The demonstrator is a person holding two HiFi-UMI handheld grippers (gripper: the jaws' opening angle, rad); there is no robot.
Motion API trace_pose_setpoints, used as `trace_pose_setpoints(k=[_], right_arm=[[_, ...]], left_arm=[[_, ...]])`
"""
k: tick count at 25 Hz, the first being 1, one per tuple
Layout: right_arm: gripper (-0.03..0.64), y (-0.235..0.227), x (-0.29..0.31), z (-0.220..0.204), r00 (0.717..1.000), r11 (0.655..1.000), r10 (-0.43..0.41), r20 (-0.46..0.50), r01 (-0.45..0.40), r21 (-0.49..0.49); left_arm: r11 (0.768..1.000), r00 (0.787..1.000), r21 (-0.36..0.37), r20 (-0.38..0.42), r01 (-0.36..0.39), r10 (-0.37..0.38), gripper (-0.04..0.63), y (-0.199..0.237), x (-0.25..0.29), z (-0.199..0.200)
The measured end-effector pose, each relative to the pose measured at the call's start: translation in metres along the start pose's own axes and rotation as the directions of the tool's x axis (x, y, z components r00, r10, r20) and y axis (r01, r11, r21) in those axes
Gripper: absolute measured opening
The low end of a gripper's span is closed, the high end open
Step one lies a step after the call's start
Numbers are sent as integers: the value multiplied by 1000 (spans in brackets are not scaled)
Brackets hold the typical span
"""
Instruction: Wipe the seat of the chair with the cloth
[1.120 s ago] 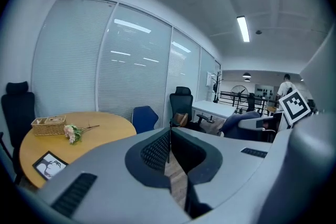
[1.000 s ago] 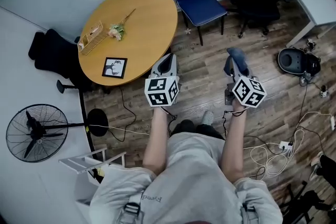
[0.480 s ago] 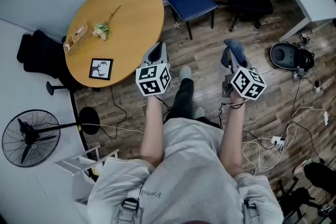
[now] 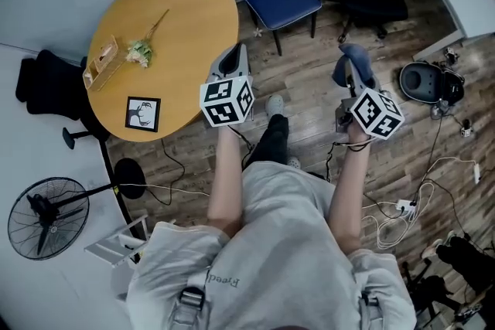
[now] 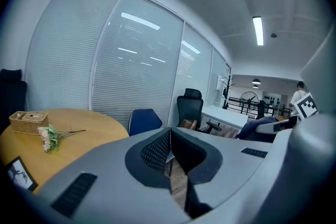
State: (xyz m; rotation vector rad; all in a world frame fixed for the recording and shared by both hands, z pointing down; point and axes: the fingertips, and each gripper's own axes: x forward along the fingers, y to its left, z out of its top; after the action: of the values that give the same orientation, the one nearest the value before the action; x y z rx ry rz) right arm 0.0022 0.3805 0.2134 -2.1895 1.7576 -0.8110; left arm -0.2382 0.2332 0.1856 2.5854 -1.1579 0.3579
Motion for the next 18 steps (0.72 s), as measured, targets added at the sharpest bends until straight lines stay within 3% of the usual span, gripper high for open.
trace_pose_setpoints(k=[12, 16, 18], right_arm=[[49, -10, 147, 32, 999, 999, -36, -34, 37, 22], [49, -1, 200, 39, 999, 1000, -11, -40, 12, 26], [49, 0, 226, 38, 998, 1000, -10, -66, 12, 27]], left_arm=[[999, 997, -31, -77, 10, -12, 28, 59, 148, 29], [993, 995, 106, -88, -48, 57, 28, 84, 190, 44], [991, 994, 124, -97, -43, 55, 28, 90, 211, 48]])
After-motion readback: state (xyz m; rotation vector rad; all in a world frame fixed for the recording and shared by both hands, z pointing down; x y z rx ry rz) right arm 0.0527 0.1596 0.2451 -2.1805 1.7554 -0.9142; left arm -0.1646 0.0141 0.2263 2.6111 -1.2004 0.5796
